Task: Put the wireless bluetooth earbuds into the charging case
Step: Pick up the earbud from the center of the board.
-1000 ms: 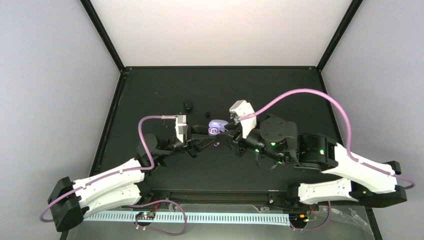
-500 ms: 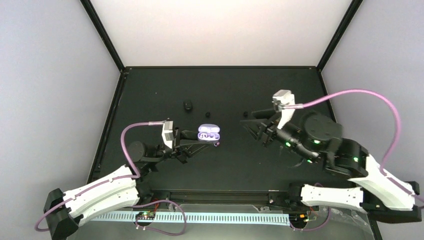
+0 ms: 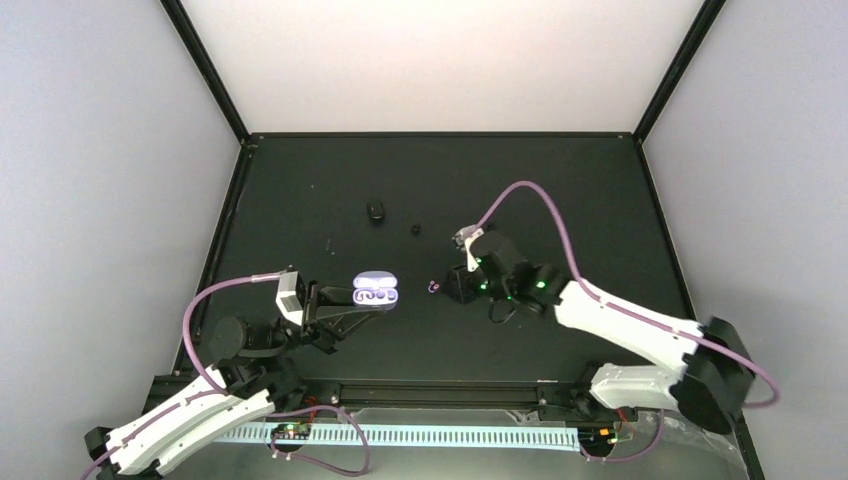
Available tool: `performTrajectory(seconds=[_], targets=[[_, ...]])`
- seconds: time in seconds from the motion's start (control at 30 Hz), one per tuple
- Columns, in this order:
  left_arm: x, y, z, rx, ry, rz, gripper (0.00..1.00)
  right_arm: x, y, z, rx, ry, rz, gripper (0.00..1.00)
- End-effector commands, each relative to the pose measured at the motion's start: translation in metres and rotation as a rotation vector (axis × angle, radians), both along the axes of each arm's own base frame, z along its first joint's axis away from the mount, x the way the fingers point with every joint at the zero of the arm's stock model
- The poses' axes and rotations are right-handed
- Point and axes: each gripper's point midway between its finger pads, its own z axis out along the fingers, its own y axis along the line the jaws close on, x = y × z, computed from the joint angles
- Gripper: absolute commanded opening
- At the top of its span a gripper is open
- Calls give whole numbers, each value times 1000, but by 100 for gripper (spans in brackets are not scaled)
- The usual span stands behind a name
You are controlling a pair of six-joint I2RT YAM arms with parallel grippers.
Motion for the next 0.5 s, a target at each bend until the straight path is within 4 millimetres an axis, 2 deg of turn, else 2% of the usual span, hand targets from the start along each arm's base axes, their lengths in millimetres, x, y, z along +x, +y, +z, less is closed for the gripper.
performTrajectory(seconds=[0.0,0.2,0.47], targets=[[6,4,-18,60,37,57,2,14,30,-18,78,29,11,48],[4,9,-23,69,30,71,1,36,53,-51,-11,41,30,48],[3,12,-27,73,32,80,1,65,55,-96,-116,76,3,48]])
